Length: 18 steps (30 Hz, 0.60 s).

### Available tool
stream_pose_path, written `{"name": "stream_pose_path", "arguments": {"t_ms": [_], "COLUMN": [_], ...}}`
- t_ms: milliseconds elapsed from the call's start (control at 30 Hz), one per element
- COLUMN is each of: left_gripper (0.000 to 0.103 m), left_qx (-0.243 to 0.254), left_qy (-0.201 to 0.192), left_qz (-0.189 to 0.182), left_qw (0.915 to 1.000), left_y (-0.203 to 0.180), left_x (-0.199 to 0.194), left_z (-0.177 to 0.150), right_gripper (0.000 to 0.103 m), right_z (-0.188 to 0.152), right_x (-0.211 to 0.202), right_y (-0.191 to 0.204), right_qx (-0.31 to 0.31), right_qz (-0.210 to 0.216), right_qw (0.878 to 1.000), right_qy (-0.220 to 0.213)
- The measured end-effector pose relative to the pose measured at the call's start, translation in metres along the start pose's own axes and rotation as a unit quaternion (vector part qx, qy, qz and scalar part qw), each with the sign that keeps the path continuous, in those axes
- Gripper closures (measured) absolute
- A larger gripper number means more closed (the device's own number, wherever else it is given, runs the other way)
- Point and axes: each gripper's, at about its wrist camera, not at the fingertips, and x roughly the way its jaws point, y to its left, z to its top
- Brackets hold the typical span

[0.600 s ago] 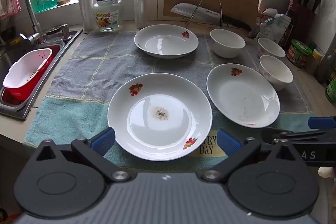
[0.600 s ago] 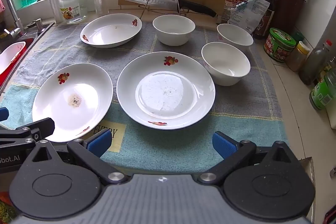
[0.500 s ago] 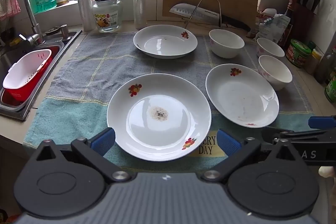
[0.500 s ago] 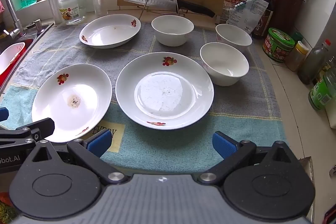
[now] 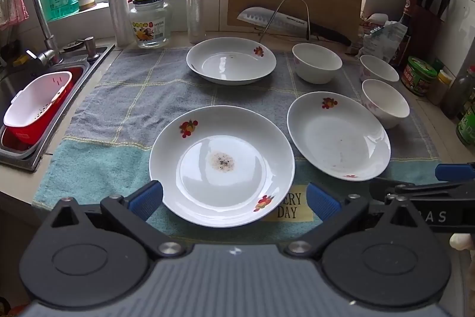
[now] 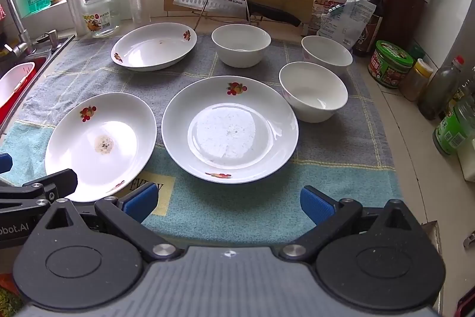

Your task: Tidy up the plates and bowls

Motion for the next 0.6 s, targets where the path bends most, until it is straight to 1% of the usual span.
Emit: {"name": "stream_pose_path", "arguments": {"t_ms": [133,600], "left_gripper": [0.001,0.001], "left_qx": [0.000,0.000], "left_qy": [0.000,-0.003], "left_qz": [0.000,0.001], "left_qw": [1.0000,1.0000], "left_y": [-0.0013,-0.0078], "left_x": [-0.0006,-0.0042], "left_z": [0.0007,0.0044], "right_gripper": [0.000,0.000], "right_z": [-0.0009,0.0011], "right_x": [-0.0007,-0.0037], "right_y": [0.0041,-0.0016], "right_qx": [0.001,0.002], "right_qz": [-0.004,-0.001], "right_qw": [1.000,1.000], "right_qy": [-0.002,-0.007]}}
